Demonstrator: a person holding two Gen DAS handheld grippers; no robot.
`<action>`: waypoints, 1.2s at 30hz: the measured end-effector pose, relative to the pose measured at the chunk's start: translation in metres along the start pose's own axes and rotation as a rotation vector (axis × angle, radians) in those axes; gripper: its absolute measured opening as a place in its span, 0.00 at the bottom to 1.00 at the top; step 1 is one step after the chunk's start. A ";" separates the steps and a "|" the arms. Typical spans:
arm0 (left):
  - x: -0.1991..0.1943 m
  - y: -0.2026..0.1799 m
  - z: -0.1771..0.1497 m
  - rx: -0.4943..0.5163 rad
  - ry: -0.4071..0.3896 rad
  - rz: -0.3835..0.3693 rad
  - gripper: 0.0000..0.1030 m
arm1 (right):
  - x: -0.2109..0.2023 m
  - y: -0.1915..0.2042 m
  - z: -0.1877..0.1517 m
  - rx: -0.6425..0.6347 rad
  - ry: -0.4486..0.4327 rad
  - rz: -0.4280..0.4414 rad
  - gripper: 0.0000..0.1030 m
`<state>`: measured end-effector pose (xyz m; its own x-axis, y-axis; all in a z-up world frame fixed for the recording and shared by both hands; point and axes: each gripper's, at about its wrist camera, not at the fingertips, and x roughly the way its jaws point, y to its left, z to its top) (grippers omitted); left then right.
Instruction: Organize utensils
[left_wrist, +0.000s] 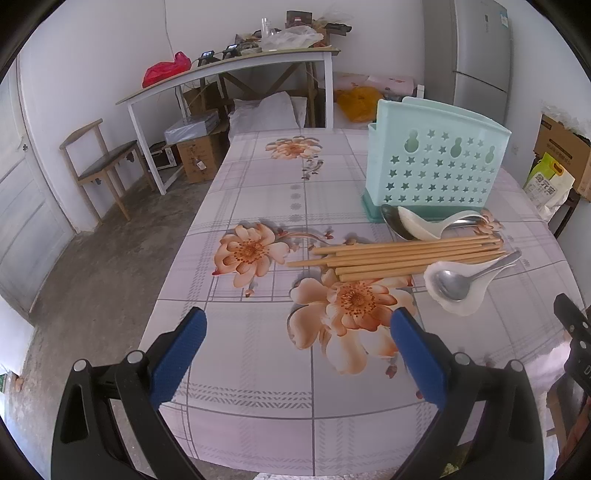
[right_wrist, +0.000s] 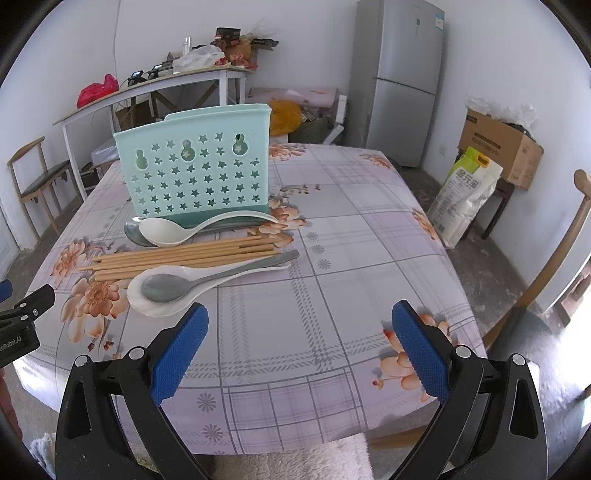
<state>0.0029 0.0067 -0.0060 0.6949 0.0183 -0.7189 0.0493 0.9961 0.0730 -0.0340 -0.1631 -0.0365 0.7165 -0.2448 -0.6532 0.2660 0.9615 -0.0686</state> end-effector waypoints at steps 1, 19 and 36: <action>0.000 0.000 0.000 0.000 0.002 0.001 0.95 | 0.000 0.000 0.000 0.001 0.000 0.001 0.92; 0.001 0.002 0.000 0.000 0.009 0.016 0.95 | 0.000 0.005 -0.003 -0.003 0.000 0.010 0.92; -0.001 0.003 0.002 0.000 0.010 0.019 0.95 | -0.001 0.006 -0.002 -0.005 -0.001 0.011 0.92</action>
<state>0.0040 0.0098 -0.0039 0.6888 0.0385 -0.7240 0.0360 0.9955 0.0872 -0.0349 -0.1567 -0.0378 0.7198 -0.2347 -0.6533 0.2551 0.9647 -0.0655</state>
